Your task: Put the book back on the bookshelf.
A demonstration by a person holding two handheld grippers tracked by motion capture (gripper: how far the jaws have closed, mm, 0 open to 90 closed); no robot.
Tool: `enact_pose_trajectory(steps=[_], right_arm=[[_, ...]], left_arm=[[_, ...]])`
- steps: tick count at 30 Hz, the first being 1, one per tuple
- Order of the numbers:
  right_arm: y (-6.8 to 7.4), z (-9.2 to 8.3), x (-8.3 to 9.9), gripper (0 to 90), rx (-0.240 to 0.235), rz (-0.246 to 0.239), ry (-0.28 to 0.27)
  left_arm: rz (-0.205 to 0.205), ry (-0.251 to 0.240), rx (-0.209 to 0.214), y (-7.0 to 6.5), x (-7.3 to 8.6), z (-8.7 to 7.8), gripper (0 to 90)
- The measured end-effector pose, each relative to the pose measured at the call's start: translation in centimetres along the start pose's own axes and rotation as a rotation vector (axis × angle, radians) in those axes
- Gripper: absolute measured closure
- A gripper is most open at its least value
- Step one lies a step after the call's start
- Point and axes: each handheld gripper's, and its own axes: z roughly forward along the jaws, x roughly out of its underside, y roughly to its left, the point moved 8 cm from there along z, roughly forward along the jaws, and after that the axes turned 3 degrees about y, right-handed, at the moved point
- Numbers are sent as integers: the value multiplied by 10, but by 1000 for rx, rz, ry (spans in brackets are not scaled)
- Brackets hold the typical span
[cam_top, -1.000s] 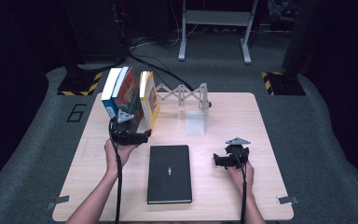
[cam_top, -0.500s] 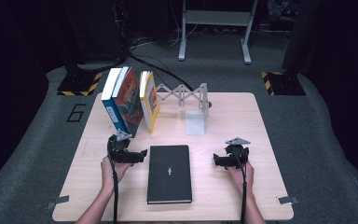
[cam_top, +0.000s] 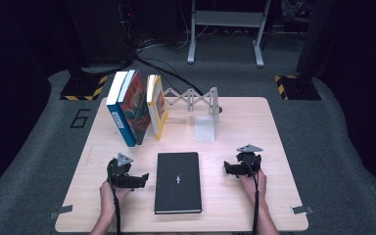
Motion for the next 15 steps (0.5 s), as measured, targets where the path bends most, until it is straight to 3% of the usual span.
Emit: enact_pose_trajectory(steps=[1,5,9,10,15], right_arm=[[0,0,0,49,-1,-2,1],[0,0,0,39,-13,-5,11],[3,-2,-1,16,-61,0,25],[7,-2,-2,17,-78,18,29],[31,-11,-15,33,-169,-29,13]], left_arm=[[-12,-13,-1,-1,2,0,0],[12,13,18,-5,12,-4,0],[22,21,28,-8,21,-9,0],[26,21,27,-9,22,-11,0],[55,31,30,-16,31,-17,0]])
